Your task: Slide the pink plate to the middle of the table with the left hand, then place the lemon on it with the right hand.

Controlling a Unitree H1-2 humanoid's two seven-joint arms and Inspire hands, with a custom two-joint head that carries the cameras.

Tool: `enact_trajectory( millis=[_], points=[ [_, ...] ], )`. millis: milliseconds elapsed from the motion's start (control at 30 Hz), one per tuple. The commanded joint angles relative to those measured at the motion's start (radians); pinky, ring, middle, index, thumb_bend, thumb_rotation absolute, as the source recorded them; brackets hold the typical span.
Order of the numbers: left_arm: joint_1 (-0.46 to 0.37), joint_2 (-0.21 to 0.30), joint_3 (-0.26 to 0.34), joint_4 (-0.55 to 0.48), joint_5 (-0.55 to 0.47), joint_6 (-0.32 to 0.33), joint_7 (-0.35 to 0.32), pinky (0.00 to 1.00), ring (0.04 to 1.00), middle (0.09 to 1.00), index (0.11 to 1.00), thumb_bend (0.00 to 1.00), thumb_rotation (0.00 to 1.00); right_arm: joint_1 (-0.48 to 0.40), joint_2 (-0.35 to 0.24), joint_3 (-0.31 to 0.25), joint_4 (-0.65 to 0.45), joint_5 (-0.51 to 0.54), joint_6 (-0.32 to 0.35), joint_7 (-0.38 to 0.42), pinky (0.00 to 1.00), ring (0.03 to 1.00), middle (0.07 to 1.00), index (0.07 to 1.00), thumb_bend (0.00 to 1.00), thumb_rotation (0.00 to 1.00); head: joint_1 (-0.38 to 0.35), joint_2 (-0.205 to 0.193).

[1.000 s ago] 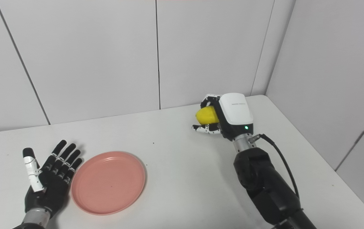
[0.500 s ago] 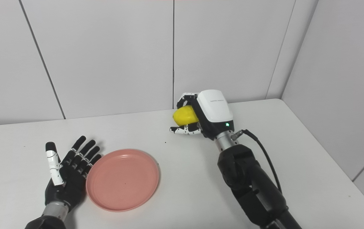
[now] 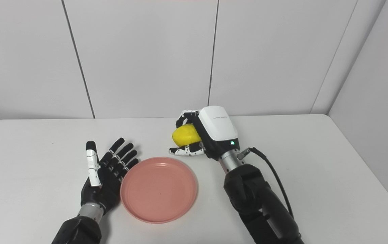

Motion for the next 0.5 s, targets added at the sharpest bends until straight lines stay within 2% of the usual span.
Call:
enact_trajectory(
  millis=[0, 67, 200, 333, 467],
  points=[
    [0.047, -0.015, -0.006, 0.046, 0.030, 0.026, 0.033, 0.84, 0.832, 0.798, 0.811, 0.78, 0.95, -0.055, -0.004, -0.001, -0.013, 0.000, -0.051, 0.008, 0.23, 0.292, 0.377, 0.483, 0.50, 0.16, 0.011, 0.003],
    [0.047, -0.018, -0.007, 0.048, 0.035, 0.025, 0.036, 0.84, 0.834, 0.798, 0.809, 0.79, 0.96, -0.058, 0.000, 0.003, -0.013, 0.013, -0.056, 0.027, 0.25, 0.326, 0.409, 0.485, 0.50, 0.17, 0.020, 0.003],
    [0.047, -0.025, -0.006, 0.050, 0.042, 0.025, 0.035, 0.85, 0.828, 0.791, 0.807, 0.81, 0.95, -0.059, 0.001, 0.012, -0.014, 0.025, -0.075, 0.053, 0.26, 0.324, 0.397, 0.483, 0.50, 0.16, 0.037, 0.004],
    [0.045, -0.024, -0.006, 0.057, 0.038, 0.017, 0.028, 0.86, 0.822, 0.791, 0.807, 0.82, 0.93, -0.059, -0.008, 0.029, 0.005, 0.024, -0.121, 0.061, 0.21, 0.272, 0.351, 0.481, 0.51, 0.16, 0.043, 0.003],
    [0.045, -0.021, -0.011, 0.057, 0.041, 0.014, 0.028, 0.88, 0.831, 0.801, 0.814, 0.82, 0.94, -0.052, -0.016, 0.060, 0.013, -0.009, -0.130, 0.097, 0.21, 0.271, 0.353, 0.480, 0.51, 0.16, 0.037, 0.004]
  ],
)
